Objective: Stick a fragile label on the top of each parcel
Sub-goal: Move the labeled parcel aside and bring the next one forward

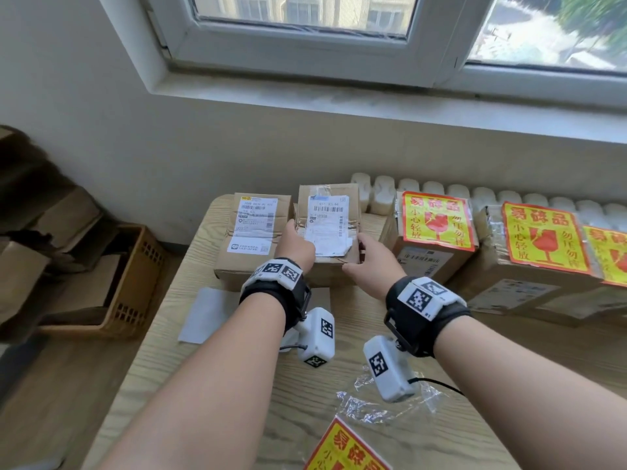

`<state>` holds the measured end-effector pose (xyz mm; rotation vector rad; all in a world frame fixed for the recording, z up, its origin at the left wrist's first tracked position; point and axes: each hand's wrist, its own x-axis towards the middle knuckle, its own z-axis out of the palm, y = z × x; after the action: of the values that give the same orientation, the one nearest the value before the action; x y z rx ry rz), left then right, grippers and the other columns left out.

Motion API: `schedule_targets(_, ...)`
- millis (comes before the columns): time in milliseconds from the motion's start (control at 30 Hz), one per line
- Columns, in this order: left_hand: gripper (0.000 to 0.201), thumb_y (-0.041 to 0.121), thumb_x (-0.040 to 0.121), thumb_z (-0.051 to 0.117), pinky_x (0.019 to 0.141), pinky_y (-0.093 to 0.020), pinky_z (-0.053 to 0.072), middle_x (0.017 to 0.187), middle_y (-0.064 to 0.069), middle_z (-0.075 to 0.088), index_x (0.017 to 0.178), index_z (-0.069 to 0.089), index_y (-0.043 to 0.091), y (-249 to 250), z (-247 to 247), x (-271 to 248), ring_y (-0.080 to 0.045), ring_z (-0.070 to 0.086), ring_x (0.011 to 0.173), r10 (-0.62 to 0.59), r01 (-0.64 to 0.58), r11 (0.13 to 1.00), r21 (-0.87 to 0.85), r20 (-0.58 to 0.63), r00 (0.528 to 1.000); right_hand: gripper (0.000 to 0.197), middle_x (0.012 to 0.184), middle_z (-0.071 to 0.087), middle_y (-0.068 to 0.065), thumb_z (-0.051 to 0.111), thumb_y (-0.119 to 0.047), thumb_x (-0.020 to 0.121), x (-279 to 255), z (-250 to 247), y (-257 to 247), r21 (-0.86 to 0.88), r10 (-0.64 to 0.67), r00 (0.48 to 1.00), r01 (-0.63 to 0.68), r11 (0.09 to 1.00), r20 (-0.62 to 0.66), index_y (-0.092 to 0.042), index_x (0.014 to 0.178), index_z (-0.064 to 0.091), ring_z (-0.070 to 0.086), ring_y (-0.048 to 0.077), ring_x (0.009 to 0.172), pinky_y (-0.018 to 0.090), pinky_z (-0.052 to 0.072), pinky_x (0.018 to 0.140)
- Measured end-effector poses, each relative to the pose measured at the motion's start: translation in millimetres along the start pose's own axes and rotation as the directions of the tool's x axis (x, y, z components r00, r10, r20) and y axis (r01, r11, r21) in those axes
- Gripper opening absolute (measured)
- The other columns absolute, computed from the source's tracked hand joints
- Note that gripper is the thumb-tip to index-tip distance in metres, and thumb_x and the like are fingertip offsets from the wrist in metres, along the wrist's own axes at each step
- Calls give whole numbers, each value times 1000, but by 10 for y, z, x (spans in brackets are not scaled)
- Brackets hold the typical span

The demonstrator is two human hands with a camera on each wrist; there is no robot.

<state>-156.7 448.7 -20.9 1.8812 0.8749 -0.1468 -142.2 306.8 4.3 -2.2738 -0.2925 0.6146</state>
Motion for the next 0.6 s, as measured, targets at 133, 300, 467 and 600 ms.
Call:
schedule_targets(133, 69, -2, 91, 41, 106, -35, 36, 153, -4, 33, 152, 18, 19, 75, -111, -168, -25, 39, 136, 10, -10, 1000, -13, -13, 1000, 39, 125, 61, 0, 59, -13, 86, -82, -70, -56, -17, -32, 999, 31, 999, -31, -17, 124, 54, 58, 20, 113, 30, 46, 92)
schedule_targets(300, 63, 6, 89, 48, 111, -39, 34, 150, -7, 37, 148, 29, 16, 208, -288, -476, -26, 38, 135, 24, -30, 995, -96, -63, 998, 40, 118, 56, 7, 64, -14, 83, -238, -177, -118, -51, -61, 996, 58, 997, -59, -16, 119, 50, 58, 20, 94, 33, 53, 80)
schedule_targets(467, 60, 54, 85, 56, 104, -43, 43, 138, -5, 52, 132, 50, 18, 282, -389, -830, -27, 53, 121, 22, -48, 973, -227, -113, 993, 40, 109, 59, 7, 69, -13, 79, -443, -364, -187, -103, -162, 985, 156, 982, -57, -19, 115, 53, 59, 18, 89, 28, 51, 73)
schedule_targets(600, 75, 76, 81, 33, 106, -49, 38, 127, -4, 59, 120, 61, 18, 356, -465, -1073, -28, 53, 117, 42, -97, 945, -311, -180, 983, 41, 105, 61, 8, 67, -11, 82, -651, -489, -224, -96, -222, 974, 217, 971, -39, -19, 120, 54, 60, 16, 83, 18, 47, 61)
